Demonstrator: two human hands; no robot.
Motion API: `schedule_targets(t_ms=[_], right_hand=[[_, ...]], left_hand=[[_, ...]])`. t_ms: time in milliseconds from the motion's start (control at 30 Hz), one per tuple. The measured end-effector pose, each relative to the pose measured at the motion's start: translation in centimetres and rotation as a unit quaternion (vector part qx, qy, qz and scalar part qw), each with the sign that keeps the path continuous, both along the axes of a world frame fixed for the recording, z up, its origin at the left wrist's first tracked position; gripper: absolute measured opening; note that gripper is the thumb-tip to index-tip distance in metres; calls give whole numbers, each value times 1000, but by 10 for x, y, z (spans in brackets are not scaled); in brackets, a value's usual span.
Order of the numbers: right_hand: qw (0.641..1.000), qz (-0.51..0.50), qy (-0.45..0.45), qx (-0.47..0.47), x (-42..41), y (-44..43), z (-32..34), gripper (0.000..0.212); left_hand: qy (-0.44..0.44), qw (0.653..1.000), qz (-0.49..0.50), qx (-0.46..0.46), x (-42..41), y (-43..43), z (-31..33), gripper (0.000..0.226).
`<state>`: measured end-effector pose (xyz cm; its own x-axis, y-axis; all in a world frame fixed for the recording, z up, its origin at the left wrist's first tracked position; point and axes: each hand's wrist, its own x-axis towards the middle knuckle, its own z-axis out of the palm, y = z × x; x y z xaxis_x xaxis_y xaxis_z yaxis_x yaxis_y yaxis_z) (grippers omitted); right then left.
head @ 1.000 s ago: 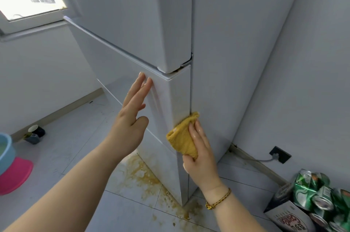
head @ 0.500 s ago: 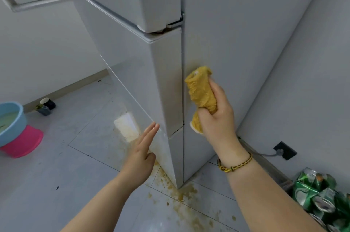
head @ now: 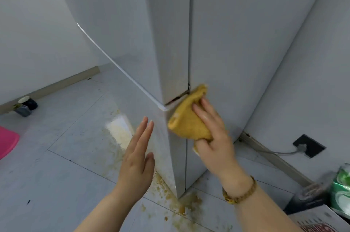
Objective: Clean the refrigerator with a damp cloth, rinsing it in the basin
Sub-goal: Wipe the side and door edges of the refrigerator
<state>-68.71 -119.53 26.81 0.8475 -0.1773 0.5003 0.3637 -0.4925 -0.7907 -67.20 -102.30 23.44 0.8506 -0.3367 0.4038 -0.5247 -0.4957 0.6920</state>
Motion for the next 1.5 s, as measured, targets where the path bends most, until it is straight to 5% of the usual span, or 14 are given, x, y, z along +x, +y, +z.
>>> schedule_targets(t_ms=[100,167,367,600,833,1100,1333,1500], right_hand=[[967,-50,90,232,-6,-18,-39,60],[964,-67,73,248,-1,-31,-56,62],[987,-6,-113,117,16,-18,-83,59],[956,-76,-273,-78,49,19,-80,65],[968,-60,-201,-138,35,6,-162,68],[957,-78,-266,-86,48,19,-65,60],[968,-82,-199,-129,29,32,-160,71],[958,-100,-254,-83,41,47,-63,61]], left_hand=[[10,1000,4,-28,13,-4,-41,57],[-13,999,6,-40,24,-8,-60,54],[-101,992,6,-80,44,-13,-98,54],[-102,991,-29,-82,50,-6,-98,55],[-74,993,-51,-75,48,-4,-95,60],[-54,996,-47,-58,46,-4,-91,64],[-64,994,-61,-71,47,-4,-94,65],[-41,995,-49,-74,47,-4,-92,74]])
